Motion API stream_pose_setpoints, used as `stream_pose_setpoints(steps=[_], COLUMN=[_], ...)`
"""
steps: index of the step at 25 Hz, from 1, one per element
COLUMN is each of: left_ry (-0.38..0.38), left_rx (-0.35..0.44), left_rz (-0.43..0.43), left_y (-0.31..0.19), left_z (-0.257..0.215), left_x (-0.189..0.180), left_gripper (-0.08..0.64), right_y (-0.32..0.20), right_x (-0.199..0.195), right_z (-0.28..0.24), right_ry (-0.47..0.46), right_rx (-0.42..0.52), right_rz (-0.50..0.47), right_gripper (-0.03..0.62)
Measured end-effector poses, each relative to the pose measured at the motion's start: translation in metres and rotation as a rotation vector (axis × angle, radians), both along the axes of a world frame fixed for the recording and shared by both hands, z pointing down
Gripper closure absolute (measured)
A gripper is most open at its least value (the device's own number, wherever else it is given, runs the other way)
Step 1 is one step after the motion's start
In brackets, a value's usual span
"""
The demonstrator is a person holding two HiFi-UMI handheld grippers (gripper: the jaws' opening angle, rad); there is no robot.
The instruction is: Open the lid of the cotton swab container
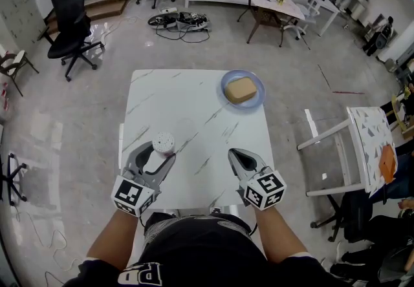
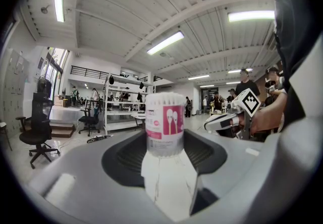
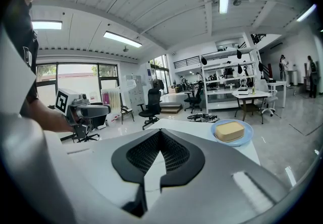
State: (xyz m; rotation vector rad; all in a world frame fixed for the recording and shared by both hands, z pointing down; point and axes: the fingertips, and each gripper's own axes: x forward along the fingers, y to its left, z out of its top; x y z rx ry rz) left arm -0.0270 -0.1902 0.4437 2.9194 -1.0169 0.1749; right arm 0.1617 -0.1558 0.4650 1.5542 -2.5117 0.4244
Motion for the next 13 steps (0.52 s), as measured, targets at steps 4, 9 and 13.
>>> stream_pose_setpoints(steps=[4, 9, 13], left_ry=[-0.002, -0.002, -0.003], left_rx=[0.002, 0.003, 0.003], left_rz=[-0.005, -0.006, -0.005], left_y=[-0.0026, -0.0042, -0.0050], left_z=[-0.0013, -0.0023, -0.0006], left_x=[-0.0022, -0.0036, -0.0058], left_gripper=[0.276, 0.276, 0.276], right_y=[-0.0011, -0.0020, -0.0042], right_x=[-0.0012, -0.0025, -0.0040], right_z=[-0.0003, -0.0003, -0.0005], right_ry=[0.001, 0.004, -0.002], right_rx=[-0.001, -0.004, -0.003], right_rz=[-0.002, -0.003, -0.001], right_gripper=[0.592, 0.592, 0.592])
